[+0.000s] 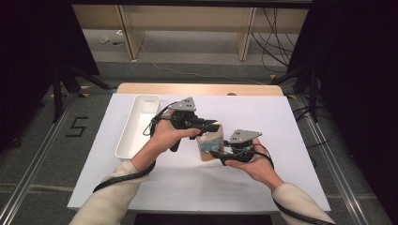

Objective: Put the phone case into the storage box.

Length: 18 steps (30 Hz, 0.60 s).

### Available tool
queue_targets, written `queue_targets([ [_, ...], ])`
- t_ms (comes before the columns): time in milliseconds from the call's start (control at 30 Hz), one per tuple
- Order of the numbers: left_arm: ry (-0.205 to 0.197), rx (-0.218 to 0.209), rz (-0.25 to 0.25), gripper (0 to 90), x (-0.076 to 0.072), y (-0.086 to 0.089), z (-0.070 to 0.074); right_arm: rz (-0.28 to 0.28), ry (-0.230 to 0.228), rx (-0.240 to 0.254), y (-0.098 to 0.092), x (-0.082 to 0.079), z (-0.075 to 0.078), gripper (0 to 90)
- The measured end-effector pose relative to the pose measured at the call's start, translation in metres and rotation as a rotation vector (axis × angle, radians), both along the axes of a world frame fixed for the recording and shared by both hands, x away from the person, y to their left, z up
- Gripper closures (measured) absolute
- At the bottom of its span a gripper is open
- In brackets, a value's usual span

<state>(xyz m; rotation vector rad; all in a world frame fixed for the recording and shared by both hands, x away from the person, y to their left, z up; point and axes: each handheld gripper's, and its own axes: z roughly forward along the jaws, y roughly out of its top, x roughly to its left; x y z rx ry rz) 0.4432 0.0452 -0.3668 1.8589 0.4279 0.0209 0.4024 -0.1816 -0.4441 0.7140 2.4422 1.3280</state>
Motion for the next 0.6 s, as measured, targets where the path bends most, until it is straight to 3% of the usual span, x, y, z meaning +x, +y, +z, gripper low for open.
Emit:
queue_targets([
  [600,-0.007,-0.005,-0.005,79.0,-0.0002,-0.0013,-0.0014,0.018,0.042,0.000,-0.0035,0.0029,-0.0002,66.6],
])
